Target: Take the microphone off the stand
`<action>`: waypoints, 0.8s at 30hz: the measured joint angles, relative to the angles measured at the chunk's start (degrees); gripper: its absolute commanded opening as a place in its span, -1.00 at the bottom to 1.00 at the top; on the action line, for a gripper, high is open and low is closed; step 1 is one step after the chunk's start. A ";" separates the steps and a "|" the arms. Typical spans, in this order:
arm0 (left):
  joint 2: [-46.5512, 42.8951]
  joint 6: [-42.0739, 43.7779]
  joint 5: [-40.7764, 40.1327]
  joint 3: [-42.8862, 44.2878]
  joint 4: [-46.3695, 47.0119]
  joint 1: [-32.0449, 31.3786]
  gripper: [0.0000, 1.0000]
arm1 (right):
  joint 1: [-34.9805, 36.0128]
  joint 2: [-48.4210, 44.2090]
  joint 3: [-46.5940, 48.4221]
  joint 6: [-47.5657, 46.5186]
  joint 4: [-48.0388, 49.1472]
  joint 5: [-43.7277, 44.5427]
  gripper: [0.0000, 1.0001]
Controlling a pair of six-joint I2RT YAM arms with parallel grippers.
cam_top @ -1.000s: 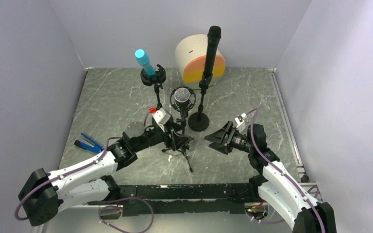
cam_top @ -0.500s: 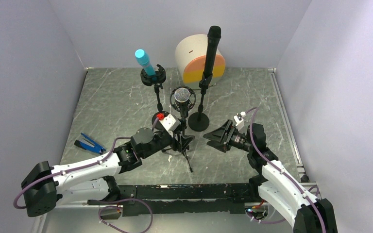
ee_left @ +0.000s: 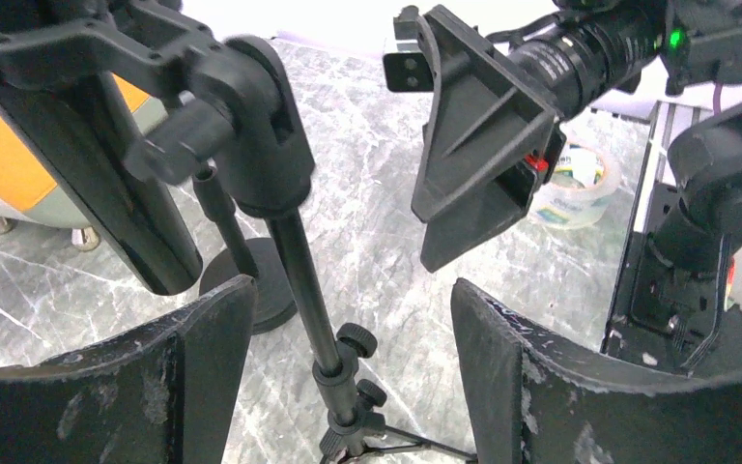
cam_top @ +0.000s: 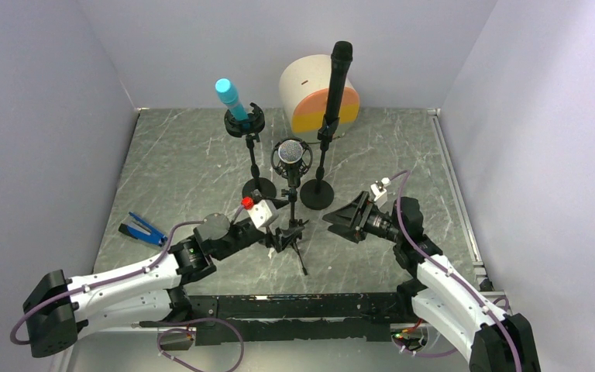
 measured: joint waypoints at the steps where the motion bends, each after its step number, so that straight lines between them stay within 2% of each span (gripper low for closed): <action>1: -0.46 1.18 0.66 -0.74 0.35 0.00 0.55 | 0.07 0.00 0.00 0.00 0.02 0.00 0.45; 11: 3.52 4.42 3.87 -2.32 6.73 0.31 0.35 | 1.44 0.37 -0.02 0.17 1.79 0.07 0.43; 19: 5.97 4.33 1.81 -2.32 12.50 0.57 -0.16 | 4.42 3.39 -0.02 1.07 4.31 0.92 0.35; 24: 5.90 4.42 -0.39 -2.32 13.79 0.66 -0.34 | 6.82 5.95 -0.02 2.27 7.56 1.22 0.28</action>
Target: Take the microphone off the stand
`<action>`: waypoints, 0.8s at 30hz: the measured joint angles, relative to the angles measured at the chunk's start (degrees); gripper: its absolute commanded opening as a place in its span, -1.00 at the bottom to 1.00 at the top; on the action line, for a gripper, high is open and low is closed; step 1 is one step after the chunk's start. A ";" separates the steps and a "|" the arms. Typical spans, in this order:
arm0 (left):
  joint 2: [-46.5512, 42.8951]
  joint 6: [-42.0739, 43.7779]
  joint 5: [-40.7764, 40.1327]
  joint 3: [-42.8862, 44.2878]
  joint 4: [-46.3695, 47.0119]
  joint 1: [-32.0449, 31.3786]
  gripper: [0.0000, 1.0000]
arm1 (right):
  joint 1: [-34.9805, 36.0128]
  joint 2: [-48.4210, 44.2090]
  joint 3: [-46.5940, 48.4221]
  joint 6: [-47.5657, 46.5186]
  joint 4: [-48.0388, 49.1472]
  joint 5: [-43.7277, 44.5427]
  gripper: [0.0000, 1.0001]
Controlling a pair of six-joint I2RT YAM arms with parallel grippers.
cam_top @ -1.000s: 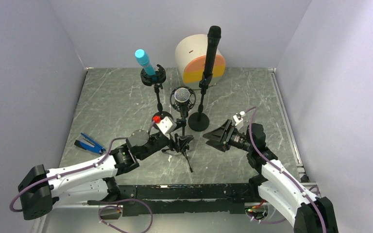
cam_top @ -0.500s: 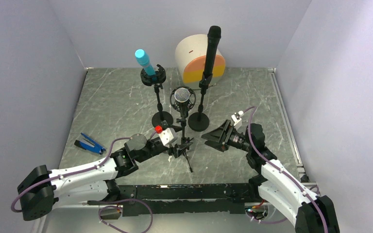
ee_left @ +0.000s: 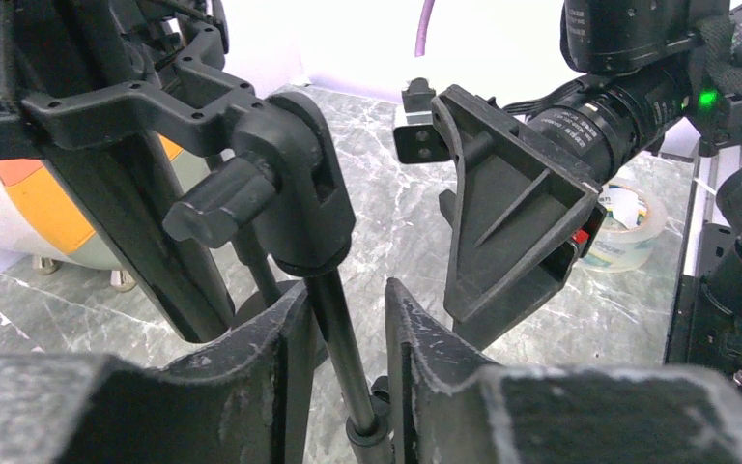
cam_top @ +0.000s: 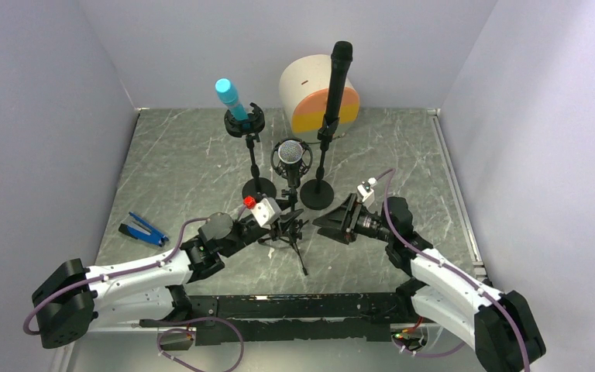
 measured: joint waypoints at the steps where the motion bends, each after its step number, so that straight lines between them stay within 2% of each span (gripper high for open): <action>1: 0.00 0.00 -0.22 0.00 0.00 0.02 -0.34 | 0.31 0.50 0.00 0.39 0.61 0.09 0.27; 5: 0.00 0.00 -1.01 0.00 -0.02 0.04 -0.31 | 1.77 2.80 0.37 1.20 2.69 0.79 0.25; 9: 0.00 -0.04 -1.25 0.02 0.02 0.04 -0.11 | 2.69 4.33 1.38 1.33 3.30 1.09 0.24; 12: 0.00 -0.28 -1.55 0.07 0.11 0.04 -0.12 | 3.21 5.14 1.70 1.38 4.35 1.29 0.23; 18: 0.00 -0.35 -1.92 0.42 0.33 0.04 -0.26 | 3.63 6.60 1.70 1.75 5.75 1.38 0.20; 24: 0.00 -0.48 -2.51 0.59 0.72 0.04 -0.62 | 4.02 8.81 1.73 2.38 7.61 1.36 0.17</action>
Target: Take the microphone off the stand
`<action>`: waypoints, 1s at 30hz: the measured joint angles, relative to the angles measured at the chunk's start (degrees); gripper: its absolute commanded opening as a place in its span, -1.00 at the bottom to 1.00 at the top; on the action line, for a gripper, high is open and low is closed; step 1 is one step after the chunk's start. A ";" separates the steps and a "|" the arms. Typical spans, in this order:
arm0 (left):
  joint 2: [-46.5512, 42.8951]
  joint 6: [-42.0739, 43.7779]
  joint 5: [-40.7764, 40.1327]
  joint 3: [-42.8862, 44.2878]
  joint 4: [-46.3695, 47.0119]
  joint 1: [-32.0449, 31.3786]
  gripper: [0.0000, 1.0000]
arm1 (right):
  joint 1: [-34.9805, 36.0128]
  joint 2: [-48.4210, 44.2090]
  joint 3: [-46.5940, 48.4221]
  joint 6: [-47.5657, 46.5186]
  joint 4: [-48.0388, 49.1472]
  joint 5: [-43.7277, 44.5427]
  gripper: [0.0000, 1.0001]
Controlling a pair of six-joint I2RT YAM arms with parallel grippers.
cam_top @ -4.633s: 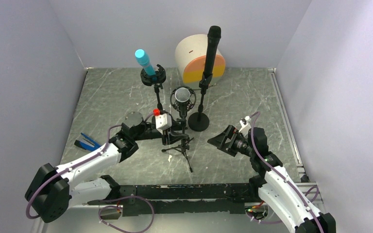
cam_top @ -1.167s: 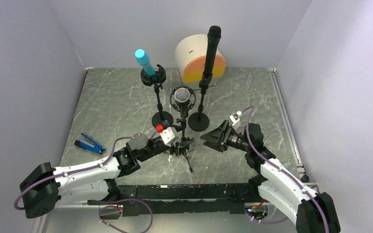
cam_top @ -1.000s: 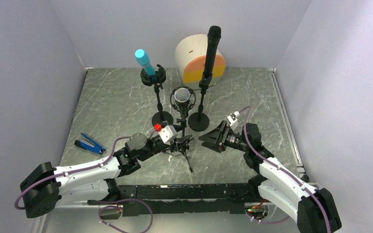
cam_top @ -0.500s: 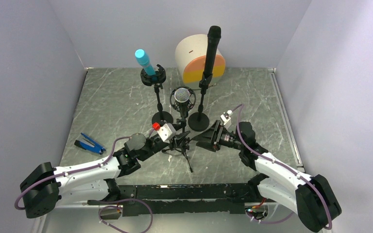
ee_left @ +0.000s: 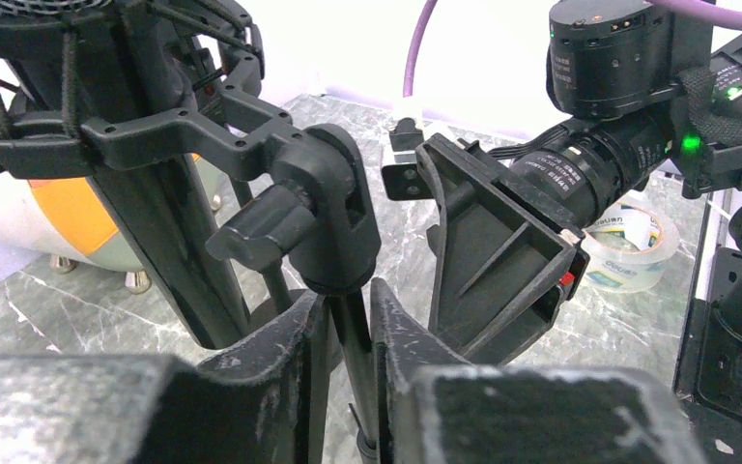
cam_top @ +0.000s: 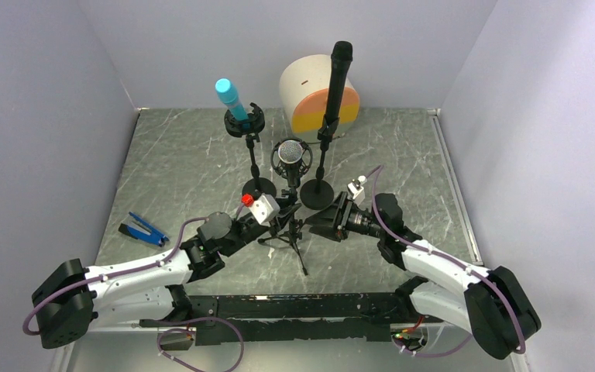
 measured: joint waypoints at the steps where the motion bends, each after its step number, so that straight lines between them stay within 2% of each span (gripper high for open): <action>1: -0.04 -0.04 0.02 0.04 0.00 0.00 -0.68 | 0.07 0.31 0.00 0.00 0.20 0.00 0.16; 4: -0.02 -1.07 0.15 0.09 -0.02 0.00 -0.94 | 0.20 0.94 0.02 0.26 0.94 0.02 0.15; 5: 0.02 -1.77 0.28 0.17 -0.02 0.00 -0.95 | 0.22 1.07 0.02 0.44 1.22 0.00 0.14; 17: 0.17 -2.91 1.09 0.83 -0.70 0.07 -0.95 | 1.01 6.45 0.96 2.56 6.93 -0.26 -0.02; 24: -0.39 -4.52 1.05 -2.25 4.13 0.94 -0.95 | 1.53 10.01 2.12 2.60 8.50 -0.81 -0.12; 30: -0.68 -6.45 1.22 -5.18 9.25 1.95 -0.95 | 1.70 12.70 2.56 3.23 10.49 -1.86 -0.13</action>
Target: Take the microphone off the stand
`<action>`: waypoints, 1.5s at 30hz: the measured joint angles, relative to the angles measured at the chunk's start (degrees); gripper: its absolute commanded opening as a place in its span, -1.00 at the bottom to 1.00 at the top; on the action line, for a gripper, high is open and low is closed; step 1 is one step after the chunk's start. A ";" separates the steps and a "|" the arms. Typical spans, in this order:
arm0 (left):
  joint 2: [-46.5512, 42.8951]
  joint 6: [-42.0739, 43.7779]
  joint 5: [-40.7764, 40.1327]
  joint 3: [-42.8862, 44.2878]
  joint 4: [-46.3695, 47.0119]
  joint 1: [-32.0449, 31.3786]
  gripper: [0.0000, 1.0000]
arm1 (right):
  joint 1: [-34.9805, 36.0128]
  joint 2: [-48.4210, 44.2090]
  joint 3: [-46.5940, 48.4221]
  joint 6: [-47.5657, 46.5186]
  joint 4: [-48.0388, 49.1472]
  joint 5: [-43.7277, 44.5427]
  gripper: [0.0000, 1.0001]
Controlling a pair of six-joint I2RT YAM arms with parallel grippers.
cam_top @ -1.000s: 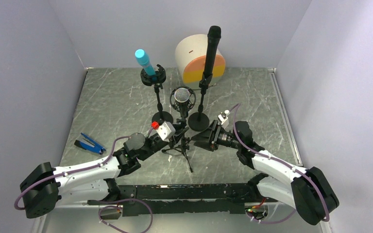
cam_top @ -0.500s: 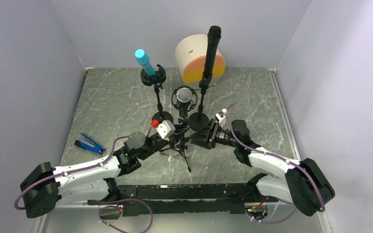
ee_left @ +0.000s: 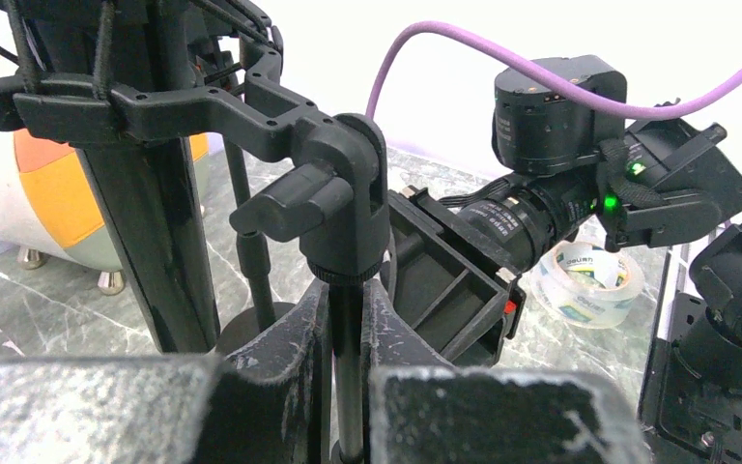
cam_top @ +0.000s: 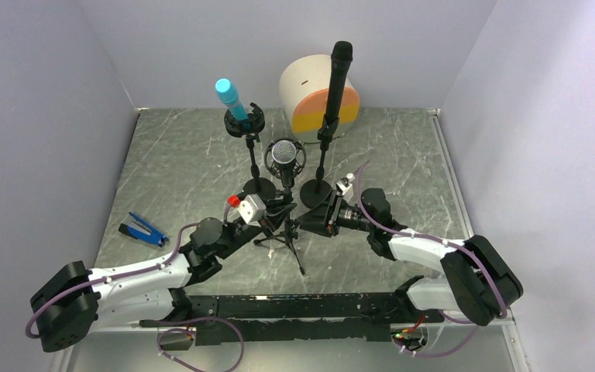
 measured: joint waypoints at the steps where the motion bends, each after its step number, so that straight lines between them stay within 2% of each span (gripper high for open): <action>1: 0.00 -0.04 0.15 -0.11 0.17 0.02 -0.95 | 0.09 0.48 0.04 0.17 0.42 -0.17 -0.13; 4: 0.00 -0.20 0.87 -0.24 0.50 0.31 -0.95 | 0.24 1.88 0.35 0.44 1.16 -0.39 -0.13; 8: 0.00 -0.59 2.27 -0.24 0.52 1.01 -0.95 | 0.35 3.63 0.85 1.16 3.26 -0.98 -0.27; 12: 0.00 -1.16 3.45 -0.24 0.55 1.62 -0.95 | 0.35 6.14 0.96 2.38 6.91 -1.97 -0.52; 17: 0.00 -1.40 3.87 -0.24 0.61 2.14 -0.95 | 0.33 7.96 0.96 3.30 9.51 -3.15 -0.55; 22: 0.00 -1.53 4.50 -0.24 0.59 2.38 -0.95 | 0.37 7.37 0.85 2.51 9.05 -2.73 -0.76; 24: 0.04 -1.57 4.94 -0.24 0.59 2.38 -0.87 | 0.48 6.86 0.26 1.92 9.49 -2.23 -0.82; 27: 0.24 -1.57 5.53 -0.20 0.61 2.38 -0.54 | 0.72 6.16 -0.55 -0.02 10.45 -1.31 -0.83; 30: 0.96 -1.97 5.57 0.55 0.33 2.40 -0.31 | 0.94 5.46 -1.16 -2.82 11.43 -0.11 -0.83; 34: 1.79 -3.06 5.90 2.25 -2.27 2.38 -0.25 | 1.70 4.74 -1.60 -7.04 12.52 2.43 -0.82; 39: 1.79 -3.21 5.86 4.28 -5.16 2.38 -0.32 | 2.91 3.17 -2.99 -12.07 14.23 6.27 -0.81; 45: 0.94 -4.31 5.31 4.31 -7.91 2.38 -0.24 | 4.28 2.25 -6.12 -15.89 19.58 10.67 -0.81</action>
